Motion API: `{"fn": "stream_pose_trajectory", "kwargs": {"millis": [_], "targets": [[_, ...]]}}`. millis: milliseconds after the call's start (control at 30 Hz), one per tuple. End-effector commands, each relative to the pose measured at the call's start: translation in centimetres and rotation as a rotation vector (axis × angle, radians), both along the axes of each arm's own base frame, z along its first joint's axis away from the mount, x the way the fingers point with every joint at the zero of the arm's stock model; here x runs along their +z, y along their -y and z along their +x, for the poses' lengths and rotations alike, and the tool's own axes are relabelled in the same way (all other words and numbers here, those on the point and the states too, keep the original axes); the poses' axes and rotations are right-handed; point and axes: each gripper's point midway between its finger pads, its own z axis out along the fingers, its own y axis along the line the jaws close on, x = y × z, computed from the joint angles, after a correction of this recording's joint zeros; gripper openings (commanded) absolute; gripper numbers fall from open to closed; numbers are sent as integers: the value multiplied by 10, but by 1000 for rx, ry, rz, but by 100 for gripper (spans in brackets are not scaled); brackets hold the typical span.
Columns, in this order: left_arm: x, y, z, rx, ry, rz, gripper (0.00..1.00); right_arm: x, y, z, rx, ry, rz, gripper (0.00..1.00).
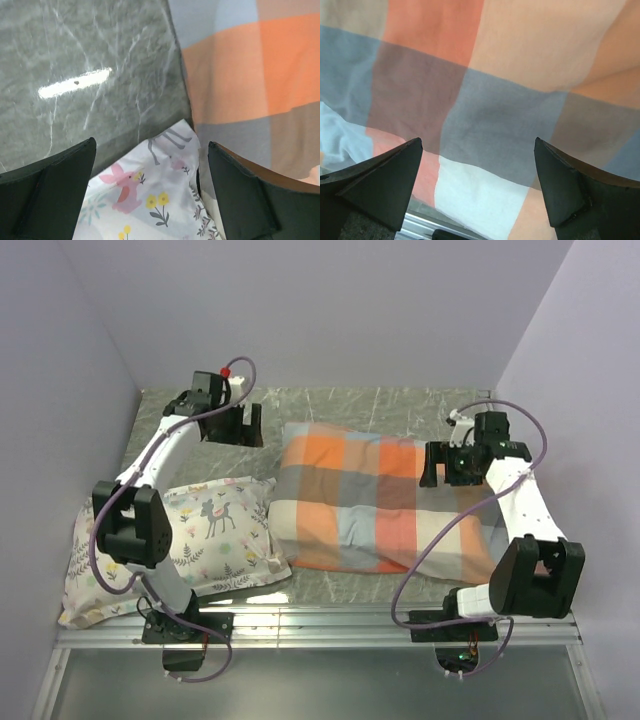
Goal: Put the pillow into the pillowcase
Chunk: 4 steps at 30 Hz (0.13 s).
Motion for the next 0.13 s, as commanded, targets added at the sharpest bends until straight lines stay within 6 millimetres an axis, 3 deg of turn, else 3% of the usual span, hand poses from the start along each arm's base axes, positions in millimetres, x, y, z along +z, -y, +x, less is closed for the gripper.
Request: {"fn": "stream_pose_trajectory", "kwargs": {"millis": [0, 100], "targets": [[24, -6, 3, 44, 85, 11, 99, 16, -2, 9, -13, 94, 4, 100], [35, -10, 5, 65, 120, 16, 100, 22, -2, 10, -5, 121, 1, 100]]}}
